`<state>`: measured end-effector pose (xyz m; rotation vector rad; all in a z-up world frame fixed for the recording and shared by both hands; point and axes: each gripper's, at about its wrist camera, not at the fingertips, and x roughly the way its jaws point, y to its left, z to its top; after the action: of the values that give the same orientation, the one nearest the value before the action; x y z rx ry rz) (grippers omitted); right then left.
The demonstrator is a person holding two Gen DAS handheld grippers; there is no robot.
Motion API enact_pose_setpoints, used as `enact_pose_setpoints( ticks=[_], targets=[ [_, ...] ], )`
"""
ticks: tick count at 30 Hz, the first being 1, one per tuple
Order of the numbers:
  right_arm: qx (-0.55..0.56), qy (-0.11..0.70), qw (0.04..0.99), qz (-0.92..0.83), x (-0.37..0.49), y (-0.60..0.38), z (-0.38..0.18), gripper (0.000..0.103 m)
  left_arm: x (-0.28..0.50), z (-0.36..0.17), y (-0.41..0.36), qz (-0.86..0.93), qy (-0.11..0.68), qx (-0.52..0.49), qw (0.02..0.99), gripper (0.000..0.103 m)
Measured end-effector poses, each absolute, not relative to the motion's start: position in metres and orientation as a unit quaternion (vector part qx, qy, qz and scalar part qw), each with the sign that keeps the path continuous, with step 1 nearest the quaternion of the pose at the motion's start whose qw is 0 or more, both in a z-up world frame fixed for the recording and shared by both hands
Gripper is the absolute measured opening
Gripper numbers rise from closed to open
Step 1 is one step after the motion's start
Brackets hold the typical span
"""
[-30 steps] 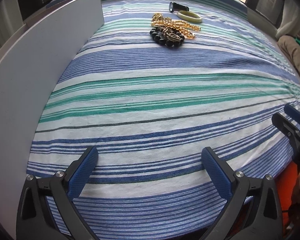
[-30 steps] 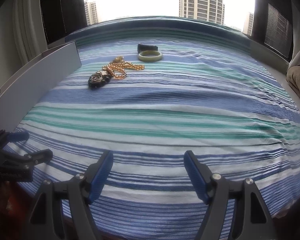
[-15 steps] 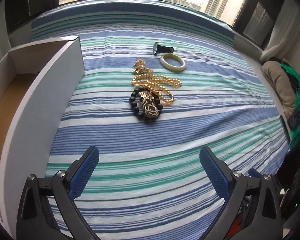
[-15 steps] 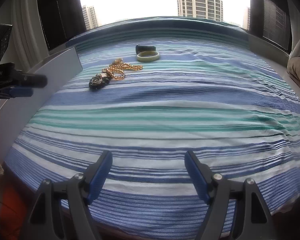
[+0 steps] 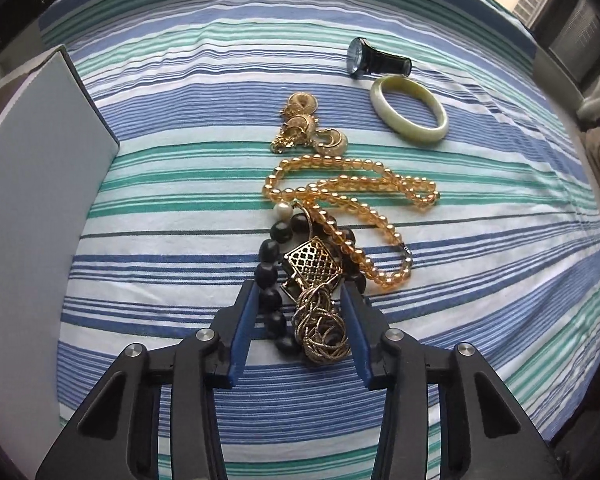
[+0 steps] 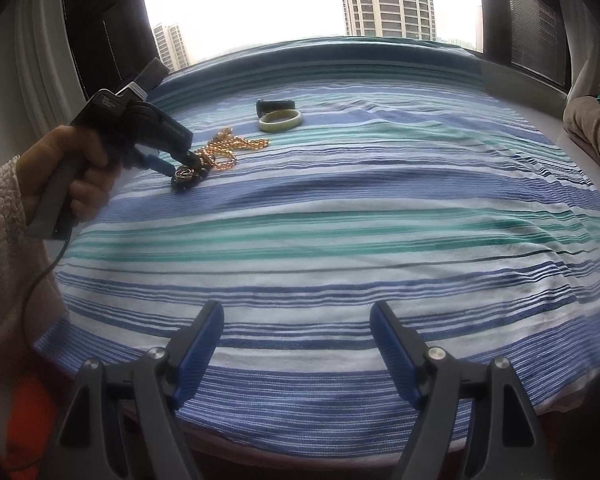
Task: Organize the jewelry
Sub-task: 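Lower the left tool onto the gold chain pieces and close it, then grasp the black bead bracelet with the right tool while the left tool holds the gold chain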
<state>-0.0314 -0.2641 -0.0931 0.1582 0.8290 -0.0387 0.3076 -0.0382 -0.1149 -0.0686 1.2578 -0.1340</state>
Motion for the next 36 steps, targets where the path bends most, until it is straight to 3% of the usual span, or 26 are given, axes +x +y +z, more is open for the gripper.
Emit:
enact_pose_setpoints(
  ticks=[3,9,10,22,28,29,31,36],
  targets=[
    [0.086,0.406,0.910,-0.026,-0.030,-0.271,-0.096,0.077,0.307,-0.113,-0.035,-0.066,0.584,-0.043,0.808,0.021],
    [0.088,0.405,0.909,-0.035,-0.031,-0.276,-0.095,0.077,0.288,-0.090,-0.020,-0.124,0.582,-0.114,0.795,0.016],
    [0.087,0.405,0.910,-0.036,-0.032,-0.276,-0.094,0.077,0.281,-0.087,-0.017,-0.134,0.584,-0.125,0.791,0.010],
    [0.081,0.405,0.911,-0.008,-0.025,-0.265,-0.085,0.077,0.174,-0.065,0.066,-0.147,0.558,-0.203,0.791,0.010],
    [0.160,0.429,0.884,0.095,0.047,-0.259,-0.068,0.077,0.150,-0.061,0.088,-0.122,0.539,-0.203,0.808,0.010],
    [0.172,0.440,0.874,0.115,0.068,-0.254,-0.066,0.075,0.148,-0.060,0.089,-0.119,0.537,-0.200,0.811,0.010],
    [0.173,0.456,0.858,0.161,0.113,-0.233,-0.064,0.052,0.140,-0.057,0.093,-0.114,0.531,-0.197,0.816,0.010],
    [0.108,0.519,0.828,0.183,0.208,-0.165,-0.078,0.042,0.128,-0.049,0.100,-0.091,0.518,-0.179,0.832,0.010]
  ],
)
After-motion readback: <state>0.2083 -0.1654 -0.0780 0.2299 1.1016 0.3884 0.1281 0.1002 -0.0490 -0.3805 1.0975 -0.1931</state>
